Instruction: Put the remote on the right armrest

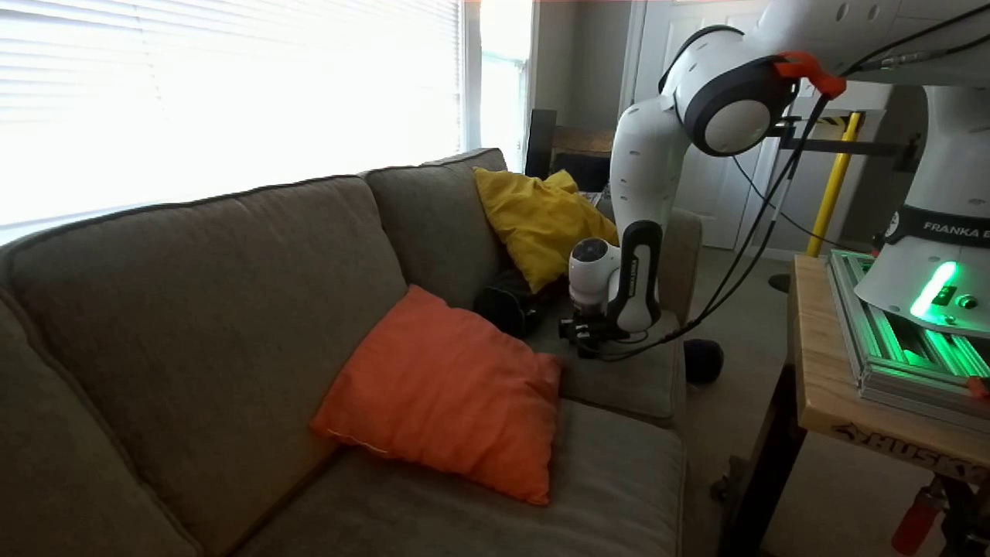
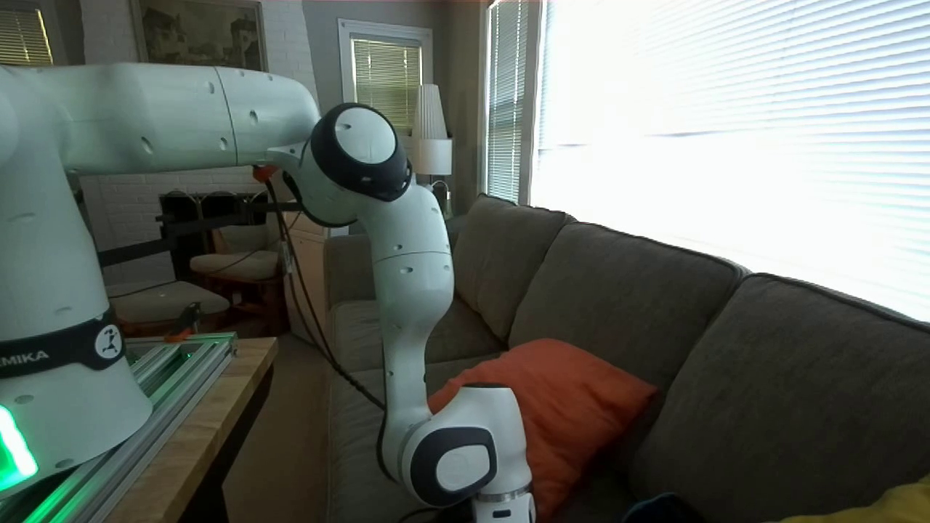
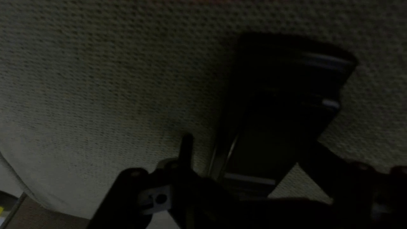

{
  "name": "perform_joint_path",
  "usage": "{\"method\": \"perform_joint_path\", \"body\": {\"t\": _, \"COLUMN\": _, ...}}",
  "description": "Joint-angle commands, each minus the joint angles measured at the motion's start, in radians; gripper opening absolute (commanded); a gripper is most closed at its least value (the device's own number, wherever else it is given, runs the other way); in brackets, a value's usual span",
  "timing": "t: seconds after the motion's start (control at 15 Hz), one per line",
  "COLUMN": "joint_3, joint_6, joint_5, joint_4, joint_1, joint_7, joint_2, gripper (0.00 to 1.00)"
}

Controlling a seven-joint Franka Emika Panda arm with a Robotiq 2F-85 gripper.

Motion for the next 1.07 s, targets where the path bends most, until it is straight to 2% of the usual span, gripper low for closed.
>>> {"method": "perform_joint_path", "body": {"t": 0.0, "joint_3": 0.013, "joint_6": 0.037, "joint_5": -0.033, "joint_4": 0.009, "joint_1": -0.022, "joint_7": 0.031, "joint_2": 0.0, "gripper": 0.54}}
{"method": "perform_joint_path", "body": {"t": 0.2, "joint_3": 0.013, "joint_6": 0.048, "joint_5": -0.03, "joint_4": 0.008, "joint_1": -0.02, "joint_7": 0.032, "joint_2": -0.001, "gripper": 0.33}}
{"method": "perform_joint_path", "body": {"t": 0.53, "joint_3": 0.019, "joint_6": 0.036, "joint_5": 0.013, "joint_4": -0.001, "joint_1": -0.016, "joint_7": 0.022, "joint_2": -0.001, "gripper": 0.33}}
{"method": "perform_joint_path", "body": {"t": 0.6, "joint_3": 0.014, "joint_6": 0.035, "joint_5": 0.103, "joint_4": -0.029, "joint_1": 0.007, "joint_7": -0.035, "joint_2": -0.012, "gripper": 0.33}}
{"method": "perform_joint_path", "body": {"t": 1.0, "joint_3": -0.038, "joint_6": 0.025, "joint_5": 0.272, "joint_4": -0.21, "joint_1": 0.105, "joint_7": -0.009, "joint_2": -0.105, "gripper": 0.33}}
